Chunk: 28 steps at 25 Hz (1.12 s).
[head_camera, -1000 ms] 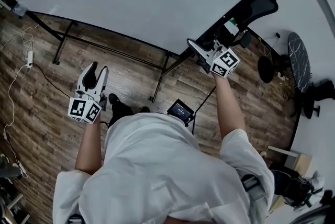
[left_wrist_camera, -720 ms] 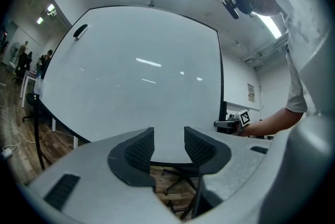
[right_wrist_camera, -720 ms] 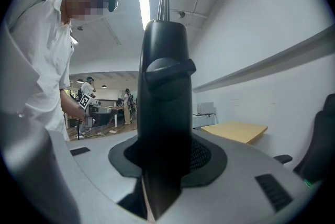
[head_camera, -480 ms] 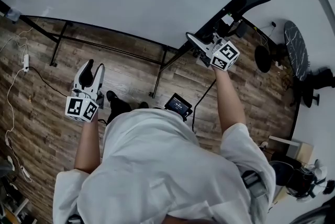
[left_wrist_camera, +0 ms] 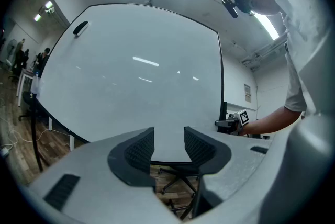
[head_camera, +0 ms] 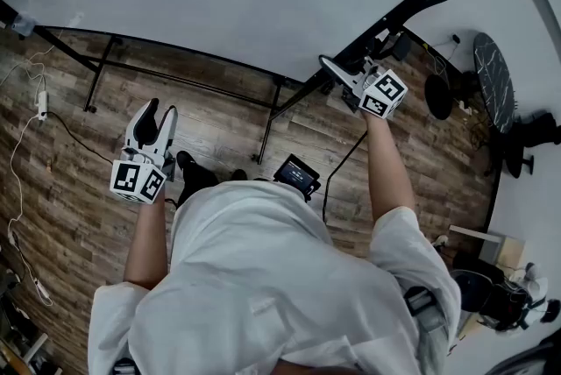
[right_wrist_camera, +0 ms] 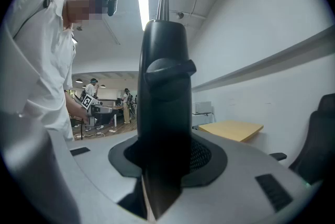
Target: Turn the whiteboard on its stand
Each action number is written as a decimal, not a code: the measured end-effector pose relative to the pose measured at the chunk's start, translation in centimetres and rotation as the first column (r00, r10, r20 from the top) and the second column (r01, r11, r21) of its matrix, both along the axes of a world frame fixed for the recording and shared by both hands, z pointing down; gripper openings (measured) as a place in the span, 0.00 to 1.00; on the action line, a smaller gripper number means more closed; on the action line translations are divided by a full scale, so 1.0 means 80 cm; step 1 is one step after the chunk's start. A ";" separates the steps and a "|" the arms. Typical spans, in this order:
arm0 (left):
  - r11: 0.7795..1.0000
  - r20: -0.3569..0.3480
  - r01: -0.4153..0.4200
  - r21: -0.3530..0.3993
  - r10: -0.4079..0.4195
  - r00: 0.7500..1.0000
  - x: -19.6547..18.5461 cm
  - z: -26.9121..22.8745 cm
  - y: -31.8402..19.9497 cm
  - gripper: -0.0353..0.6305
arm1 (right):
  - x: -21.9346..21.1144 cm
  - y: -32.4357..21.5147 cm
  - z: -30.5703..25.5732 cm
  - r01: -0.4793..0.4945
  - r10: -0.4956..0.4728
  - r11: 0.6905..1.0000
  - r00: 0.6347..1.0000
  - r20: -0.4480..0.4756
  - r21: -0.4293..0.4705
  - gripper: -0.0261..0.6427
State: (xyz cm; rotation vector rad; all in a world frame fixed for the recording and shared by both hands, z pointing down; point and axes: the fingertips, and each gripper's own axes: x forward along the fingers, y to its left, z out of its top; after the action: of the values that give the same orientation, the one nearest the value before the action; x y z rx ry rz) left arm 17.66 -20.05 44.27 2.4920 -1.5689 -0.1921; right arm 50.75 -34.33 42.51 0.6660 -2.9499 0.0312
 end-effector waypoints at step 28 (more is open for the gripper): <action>0.999 0.027 -0.051 -0.001 0.051 0.998 0.034 0.001 -0.011 0.33 | 0.077 0.020 0.004 -0.029 0.029 0.999 1.000 -0.006 -0.026 0.27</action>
State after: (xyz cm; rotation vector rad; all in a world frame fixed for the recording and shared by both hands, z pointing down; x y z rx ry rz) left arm 20.34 -20.94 44.37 2.5419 -1.5128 -0.1517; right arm 56.90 -32.77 42.82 0.7047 -2.9293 0.0709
